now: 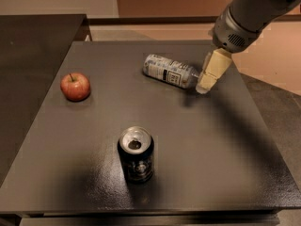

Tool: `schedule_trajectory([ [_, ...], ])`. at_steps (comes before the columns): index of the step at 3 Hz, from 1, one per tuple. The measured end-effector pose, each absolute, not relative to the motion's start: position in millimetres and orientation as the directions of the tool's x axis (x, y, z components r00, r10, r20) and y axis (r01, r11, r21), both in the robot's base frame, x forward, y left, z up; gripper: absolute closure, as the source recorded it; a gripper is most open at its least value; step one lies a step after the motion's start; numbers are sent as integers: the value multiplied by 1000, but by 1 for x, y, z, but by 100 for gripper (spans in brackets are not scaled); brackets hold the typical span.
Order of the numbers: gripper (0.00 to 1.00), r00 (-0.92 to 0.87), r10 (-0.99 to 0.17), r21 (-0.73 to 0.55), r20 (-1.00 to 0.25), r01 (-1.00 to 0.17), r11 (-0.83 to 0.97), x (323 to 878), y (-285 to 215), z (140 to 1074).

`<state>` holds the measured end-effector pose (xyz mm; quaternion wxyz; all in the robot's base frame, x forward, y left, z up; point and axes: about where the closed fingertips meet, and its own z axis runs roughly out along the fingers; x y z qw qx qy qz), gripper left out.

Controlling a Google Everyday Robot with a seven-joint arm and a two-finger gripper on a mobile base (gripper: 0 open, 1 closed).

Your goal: Move blue plastic bottle near pepsi can

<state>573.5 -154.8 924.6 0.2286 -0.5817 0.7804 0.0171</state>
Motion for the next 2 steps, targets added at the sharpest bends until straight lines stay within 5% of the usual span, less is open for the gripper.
schedule_trajectory([
  [2, 0, -263, -884, -182, -386, -918, 353, 593, -144, 890],
])
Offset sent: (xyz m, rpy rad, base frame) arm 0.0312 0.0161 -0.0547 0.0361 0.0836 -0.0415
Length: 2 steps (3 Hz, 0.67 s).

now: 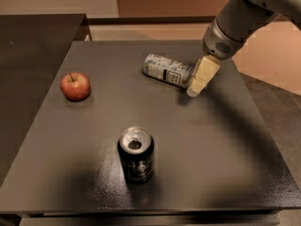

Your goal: Move blue plastic bottle near pepsi can

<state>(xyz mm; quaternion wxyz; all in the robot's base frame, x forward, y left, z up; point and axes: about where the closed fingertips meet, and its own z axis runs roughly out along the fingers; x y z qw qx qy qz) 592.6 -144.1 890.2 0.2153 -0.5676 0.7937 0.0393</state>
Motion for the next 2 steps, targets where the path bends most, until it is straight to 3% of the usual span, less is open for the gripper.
schedule_trajectory([
  [2, 0, -286, -882, -147, -374, -921, 361, 606, -133, 867],
])
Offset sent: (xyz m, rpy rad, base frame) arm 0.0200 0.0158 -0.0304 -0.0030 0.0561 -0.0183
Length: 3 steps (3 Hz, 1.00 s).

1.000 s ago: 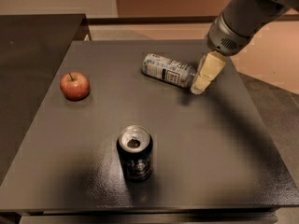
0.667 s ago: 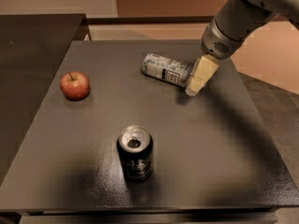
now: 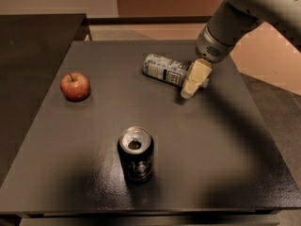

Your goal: Move blue plastic bottle near pepsi can

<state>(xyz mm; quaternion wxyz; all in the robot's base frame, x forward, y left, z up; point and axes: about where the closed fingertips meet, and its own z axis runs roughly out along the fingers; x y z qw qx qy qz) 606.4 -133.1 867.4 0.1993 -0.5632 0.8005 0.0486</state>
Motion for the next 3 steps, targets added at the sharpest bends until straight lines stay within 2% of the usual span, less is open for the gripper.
schedule_trajectory([
  [1, 18, -292, -885, -131, -362, -924, 359, 609, -127, 862],
  [3, 64, -289, -886, -111, -362, -931, 349, 611, -119, 860],
])
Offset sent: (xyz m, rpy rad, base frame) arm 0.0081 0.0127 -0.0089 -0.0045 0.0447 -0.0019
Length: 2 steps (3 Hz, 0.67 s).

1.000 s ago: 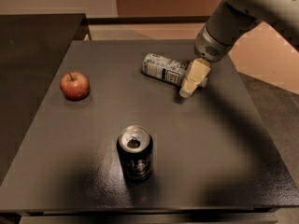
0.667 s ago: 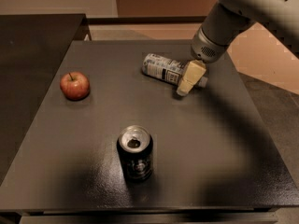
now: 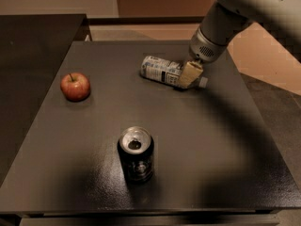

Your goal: Move blue plastic bottle near pepsi can

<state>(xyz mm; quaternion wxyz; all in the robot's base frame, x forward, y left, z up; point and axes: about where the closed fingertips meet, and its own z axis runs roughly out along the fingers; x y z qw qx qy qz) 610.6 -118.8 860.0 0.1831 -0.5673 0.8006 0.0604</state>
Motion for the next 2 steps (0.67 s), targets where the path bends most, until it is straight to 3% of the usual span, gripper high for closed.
schedule_trajectory([
  [1, 87, -269, -895, -107, -357, -940, 325, 598, -118, 865],
  [2, 100, -239, -905, -99, -352, -952, 290, 572, -121, 875],
])
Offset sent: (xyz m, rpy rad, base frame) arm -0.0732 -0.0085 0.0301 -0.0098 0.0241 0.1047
